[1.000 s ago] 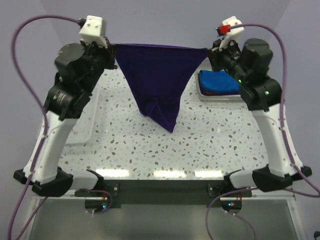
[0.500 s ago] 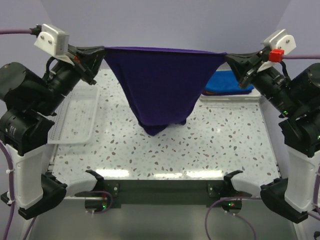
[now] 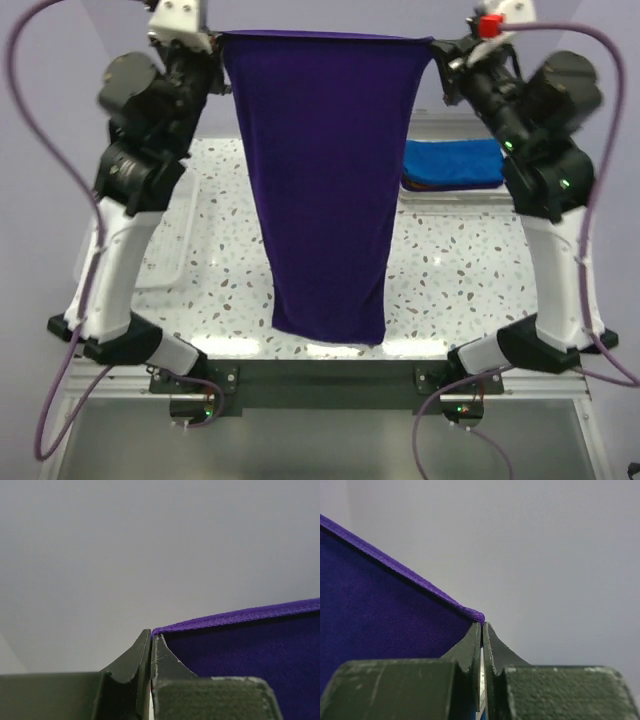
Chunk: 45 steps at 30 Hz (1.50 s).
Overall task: Fold and stack the towels
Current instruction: Flatten out the crumpled towel, then fold the towel
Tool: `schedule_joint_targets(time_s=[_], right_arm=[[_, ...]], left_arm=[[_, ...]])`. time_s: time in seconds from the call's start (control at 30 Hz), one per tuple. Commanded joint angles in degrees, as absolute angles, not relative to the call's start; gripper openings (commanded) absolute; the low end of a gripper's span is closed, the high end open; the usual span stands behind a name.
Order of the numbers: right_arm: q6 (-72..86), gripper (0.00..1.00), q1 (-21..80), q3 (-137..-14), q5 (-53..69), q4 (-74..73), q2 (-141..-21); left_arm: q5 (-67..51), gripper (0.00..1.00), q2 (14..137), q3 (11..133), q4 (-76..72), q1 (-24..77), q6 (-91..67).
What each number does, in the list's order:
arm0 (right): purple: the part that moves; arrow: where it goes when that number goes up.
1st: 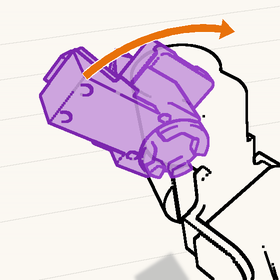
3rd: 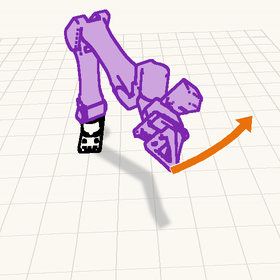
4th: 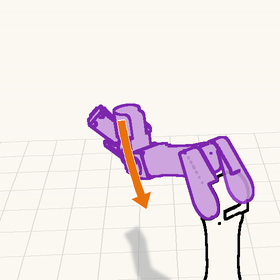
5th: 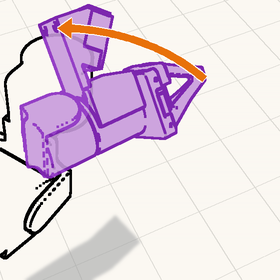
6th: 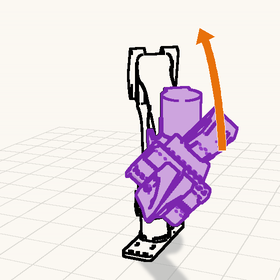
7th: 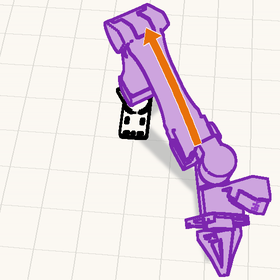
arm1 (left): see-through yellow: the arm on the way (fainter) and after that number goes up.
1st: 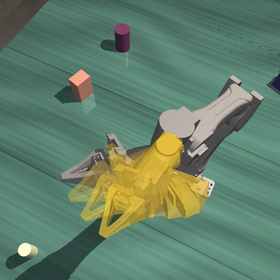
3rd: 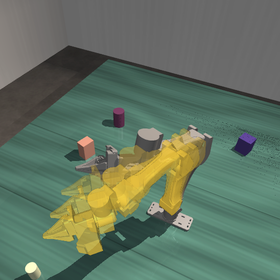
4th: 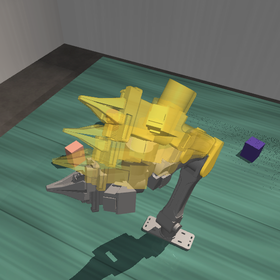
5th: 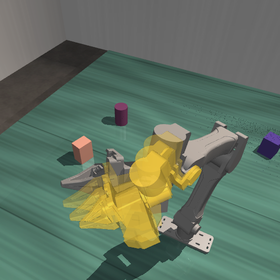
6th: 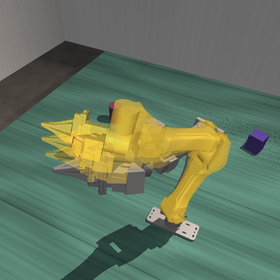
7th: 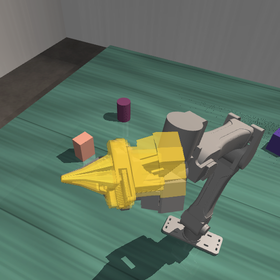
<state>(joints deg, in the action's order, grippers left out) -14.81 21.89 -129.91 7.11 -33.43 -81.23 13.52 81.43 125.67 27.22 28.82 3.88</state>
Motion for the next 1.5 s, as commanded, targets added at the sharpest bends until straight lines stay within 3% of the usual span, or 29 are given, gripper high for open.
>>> schedule_joint_targets(time_s=[0.0, 0.3, 0.53, 1.0, 1.47], right_arm=[[-17.31, 0.00, 20.39, -127.01, -5.08, -26.73, -88.31], [-17.58, 0.00, 18.02, -132.87, -8.27, -19.34, -113.54], [-17.75, 0.00, 17.05, -137.46, -5.72, -17.49, -123.92], [-18.28, 0.00, 15.91, -129.47, -2.12, -19.41, -123.22], [-16.70, 0.00, 16.00, -108.56, 3.07, -36.73, -106.71]], left_arm=[[30.49, 0.00, 89.28, 124.45, 19.17, 24.71, 9.76], [24.71, 0.00, 115.90, 131.30, 17.32, 15.03, 4.22], [19.96, 0.00, 123.57, 131.13, 15.03, 10.55, 1.15], [14.15, 0.00, 118.92, 119.36, 12.39, 10.11, 0.35], [10.29, 0.00, 99.06, 92.56, 18.54, 10.11, -2.29]])
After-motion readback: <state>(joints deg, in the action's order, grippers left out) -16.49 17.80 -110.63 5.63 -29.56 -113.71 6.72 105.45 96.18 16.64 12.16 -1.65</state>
